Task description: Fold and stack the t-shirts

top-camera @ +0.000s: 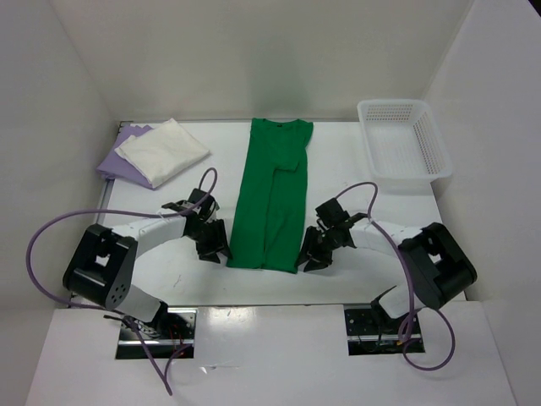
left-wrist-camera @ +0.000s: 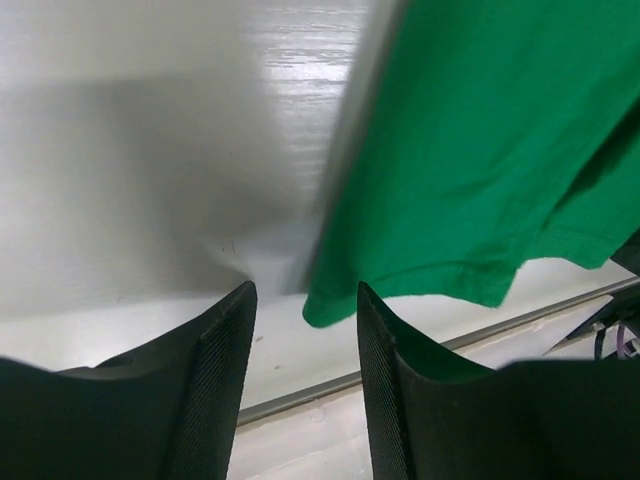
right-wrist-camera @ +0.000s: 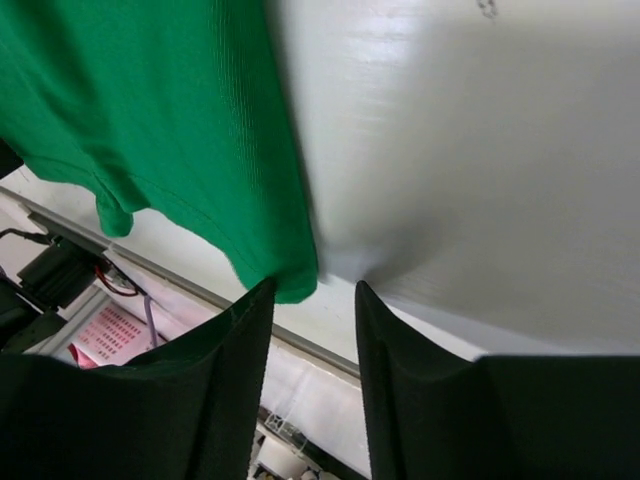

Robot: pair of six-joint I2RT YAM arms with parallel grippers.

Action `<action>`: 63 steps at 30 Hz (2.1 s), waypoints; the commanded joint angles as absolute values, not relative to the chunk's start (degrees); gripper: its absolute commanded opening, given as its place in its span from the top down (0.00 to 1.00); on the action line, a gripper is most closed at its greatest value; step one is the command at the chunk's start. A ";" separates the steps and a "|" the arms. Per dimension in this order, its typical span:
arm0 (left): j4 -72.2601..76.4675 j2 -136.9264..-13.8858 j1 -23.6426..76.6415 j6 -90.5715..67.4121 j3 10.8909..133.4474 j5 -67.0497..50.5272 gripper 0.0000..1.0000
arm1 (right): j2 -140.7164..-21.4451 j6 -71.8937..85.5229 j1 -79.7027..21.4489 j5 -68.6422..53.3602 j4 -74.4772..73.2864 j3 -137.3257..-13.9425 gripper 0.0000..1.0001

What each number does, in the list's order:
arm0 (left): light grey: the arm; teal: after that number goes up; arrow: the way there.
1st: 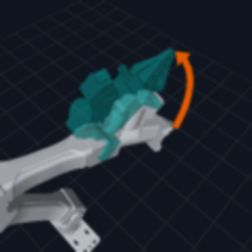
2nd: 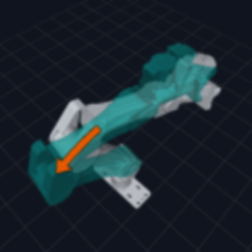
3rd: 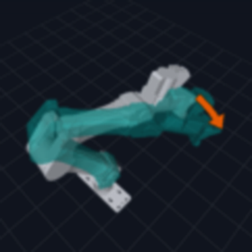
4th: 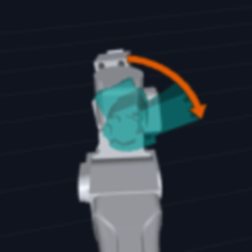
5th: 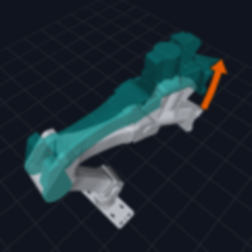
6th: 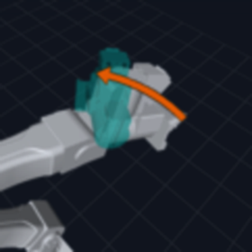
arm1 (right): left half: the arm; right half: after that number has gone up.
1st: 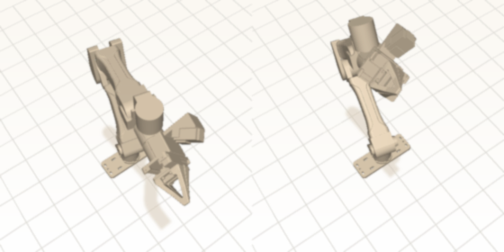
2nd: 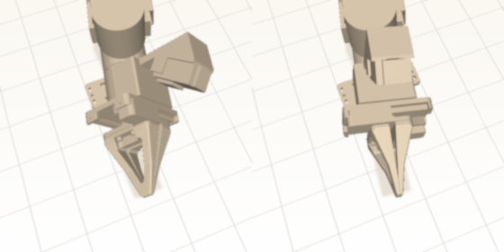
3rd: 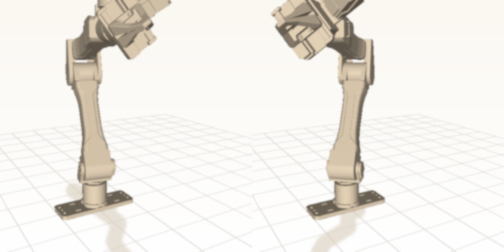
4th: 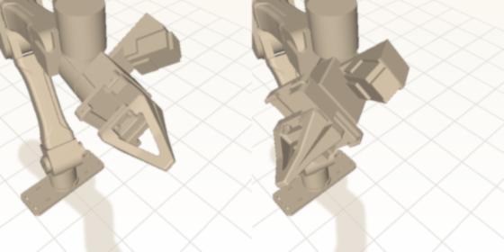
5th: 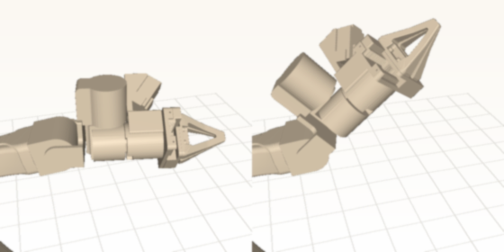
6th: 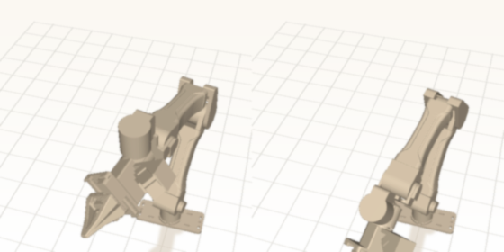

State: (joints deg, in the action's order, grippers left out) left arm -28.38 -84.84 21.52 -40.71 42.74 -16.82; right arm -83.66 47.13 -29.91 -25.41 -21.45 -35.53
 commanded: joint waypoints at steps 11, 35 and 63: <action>-24.87 -89.65 22.15 -37.97 41.84 -23.81 0.90 | -86.57 49.13 -33.05 -26.72 -16.17 -36.21 0.95; -32.71 -89.37 11.69 -36.30 65.11 -25.49 1.00 | -88.20 32.61 -17.32 -26.02 -32.71 -60.37 1.00; -15.39 -117.96 10.64 -43.06 88.79 -19.07 0.56 | -117.70 28.65 -9.93 -21.62 -26.81 -87.28 0.74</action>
